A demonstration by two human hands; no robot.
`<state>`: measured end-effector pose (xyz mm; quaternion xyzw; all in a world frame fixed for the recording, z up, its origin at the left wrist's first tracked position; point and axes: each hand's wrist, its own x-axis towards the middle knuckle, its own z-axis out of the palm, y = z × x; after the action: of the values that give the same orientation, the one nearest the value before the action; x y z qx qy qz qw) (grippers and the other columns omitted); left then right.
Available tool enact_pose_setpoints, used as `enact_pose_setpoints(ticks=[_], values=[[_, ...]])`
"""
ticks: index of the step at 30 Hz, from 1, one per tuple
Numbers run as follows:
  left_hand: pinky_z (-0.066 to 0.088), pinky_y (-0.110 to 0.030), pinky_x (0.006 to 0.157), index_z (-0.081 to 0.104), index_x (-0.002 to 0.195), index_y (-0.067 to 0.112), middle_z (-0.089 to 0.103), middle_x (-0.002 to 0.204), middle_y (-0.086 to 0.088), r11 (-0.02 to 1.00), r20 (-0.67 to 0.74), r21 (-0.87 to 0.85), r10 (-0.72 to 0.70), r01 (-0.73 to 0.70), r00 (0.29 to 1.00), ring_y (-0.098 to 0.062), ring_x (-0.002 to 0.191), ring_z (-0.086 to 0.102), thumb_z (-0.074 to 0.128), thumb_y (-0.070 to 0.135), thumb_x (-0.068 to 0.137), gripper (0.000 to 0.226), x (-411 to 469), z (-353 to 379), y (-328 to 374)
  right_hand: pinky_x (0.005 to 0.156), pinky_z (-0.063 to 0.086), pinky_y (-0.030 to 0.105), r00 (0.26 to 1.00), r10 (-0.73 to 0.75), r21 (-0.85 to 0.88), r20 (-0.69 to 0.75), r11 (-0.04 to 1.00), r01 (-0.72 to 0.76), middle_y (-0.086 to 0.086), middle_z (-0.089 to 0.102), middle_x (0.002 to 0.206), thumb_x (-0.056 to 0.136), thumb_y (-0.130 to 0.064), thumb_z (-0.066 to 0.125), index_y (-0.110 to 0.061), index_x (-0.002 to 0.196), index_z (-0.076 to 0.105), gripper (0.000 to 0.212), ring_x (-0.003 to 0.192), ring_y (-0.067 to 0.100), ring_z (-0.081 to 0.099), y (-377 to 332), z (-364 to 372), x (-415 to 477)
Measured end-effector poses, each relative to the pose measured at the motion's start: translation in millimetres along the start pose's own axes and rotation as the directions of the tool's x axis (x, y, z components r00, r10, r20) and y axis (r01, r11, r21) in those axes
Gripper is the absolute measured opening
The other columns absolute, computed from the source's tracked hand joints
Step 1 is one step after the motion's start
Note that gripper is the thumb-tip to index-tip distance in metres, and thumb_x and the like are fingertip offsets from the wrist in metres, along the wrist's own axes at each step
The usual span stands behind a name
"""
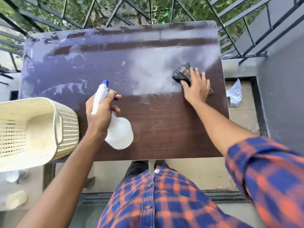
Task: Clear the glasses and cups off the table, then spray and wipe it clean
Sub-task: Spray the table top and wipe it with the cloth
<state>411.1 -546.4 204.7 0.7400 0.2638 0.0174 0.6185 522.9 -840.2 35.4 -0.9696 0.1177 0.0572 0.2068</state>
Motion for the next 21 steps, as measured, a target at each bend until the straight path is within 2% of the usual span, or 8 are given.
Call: enact_pose_setpoints(ticks=[3, 6, 9, 11, 12, 14, 17, 21], values=[[0.047, -0.027, 0.055, 0.065, 0.091, 0.011, 0.075, 0.087, -0.003, 1.000, -0.022, -0.007, -0.006, 0.006, 1.000, -0.013, 0.048, 0.055, 0.057, 0.020, 0.101, 0.015, 1, -12, -5, 0.121, 0.011, 0.046, 0.963, -0.235, -0.013, 0.131, 0.971, 0.239, -0.005, 0.031, 0.162, 0.093, -0.055, 0.053, -0.037, 0.155, 0.031, 0.068, 0.151, 0.026, 0.022, -66, 26, -5], [0.047, -0.026, 0.054, 0.065, 0.093, 0.011, 0.075, 0.088, -0.003, 1.000, -0.039, -0.011, -0.024, 0.024, 0.999, -0.014, 0.048, 0.055, 0.058, 0.021, 0.101, 0.015, -1, -22, -11, 0.120, 0.015, 0.044, 0.816, -0.533, 0.032, 0.223, 0.841, 0.540, -0.008, 0.038, 0.159, 0.092, -0.047, 0.059, -0.039, 0.151, 0.039, 0.063, 0.149, 0.025, 0.028, -99, 57, -64], [0.048, -0.028, 0.056, 0.067, 0.088, 0.015, 0.075, 0.087, -0.002, 0.999, -0.054, -0.029, -0.038, 0.036, 0.998, -0.016, 0.049, 0.055, 0.060, 0.022, 0.099, 0.015, -5, -29, -16, 0.119, 0.022, 0.047, 0.618, -0.743, 0.108, 0.255, 0.657, 0.746, -0.007, 0.046, 0.153, 0.090, -0.031, 0.063, -0.036, 0.146, 0.048, 0.058, 0.145, 0.024, 0.036, -69, 65, -145], [0.048, -0.029, 0.056, 0.067, 0.086, 0.017, 0.075, 0.085, -0.001, 0.998, -0.062, -0.051, -0.043, 0.040, 0.997, -0.016, 0.049, 0.055, 0.060, 0.022, 0.099, 0.015, -9, -32, -19, 0.118, 0.026, 0.044, 0.556, -0.788, 0.127, 0.266, 0.600, 0.790, -0.010, 0.047, 0.152, 0.093, -0.029, 0.060, -0.036, 0.144, 0.050, 0.052, 0.145, 0.020, 0.038, -23, 52, -179], [0.048, -0.028, 0.056, 0.066, 0.086, 0.018, 0.075, 0.085, -0.001, 0.997, -0.066, -0.060, -0.048, 0.044, 0.997, -0.015, 0.048, 0.055, 0.060, 0.021, 0.099, 0.015, -10, -33, -19, 0.116, 0.028, 0.043, 0.577, -0.775, 0.127, 0.256, 0.619, 0.775, -0.011, 0.048, 0.151, 0.093, -0.027, 0.060, -0.035, 0.143, 0.052, 0.052, 0.144, 0.020, 0.039, 3, 43, -184], [0.047, -0.026, 0.055, 0.065, 0.086, 0.018, 0.074, 0.084, 0.001, 0.996, -0.074, -0.072, -0.061, 0.056, 0.995, -0.013, 0.047, 0.054, 0.060, 0.020, 0.101, 0.016, -13, -35, -20, 0.111, 0.033, 0.045, 0.703, -0.688, 0.090, 0.180, 0.723, 0.685, -0.007, 0.052, 0.148, 0.086, -0.017, 0.062, -0.031, 0.141, 0.055, 0.057, 0.140, 0.024, 0.044, 46, 24, -169], [0.048, -0.027, 0.055, 0.065, 0.088, 0.017, 0.074, 0.085, -0.001, 0.995, -0.069, -0.079, -0.064, 0.058, 0.996, -0.013, 0.047, 0.054, 0.059, 0.021, 0.101, 0.015, -17, -38, -22, 0.108, 0.035, 0.047, 0.931, -0.364, 0.036, -0.015, 0.931, 0.364, 0.002, 0.054, 0.147, 0.085, -0.012, 0.057, -0.026, 0.141, 0.055, 0.058, 0.136, 0.035, 0.047, 73, 4, -103], [0.048, -0.024, 0.052, 0.066, 0.086, 0.019, 0.074, 0.084, 0.000, 0.996, -0.079, -0.081, -0.055, 0.049, 0.995, -0.012, 0.046, 0.055, 0.060, 0.020, 0.101, 0.017, -26, -40, -21, 0.119, 0.024, 0.049, 0.994, 0.009, 0.040, -0.108, 0.999, -0.005, -0.005, 0.043, 0.155, 0.094, -0.024, 0.059, -0.030, 0.149, 0.045, 0.057, 0.146, 0.030, 0.032, 20, 0, -17]])
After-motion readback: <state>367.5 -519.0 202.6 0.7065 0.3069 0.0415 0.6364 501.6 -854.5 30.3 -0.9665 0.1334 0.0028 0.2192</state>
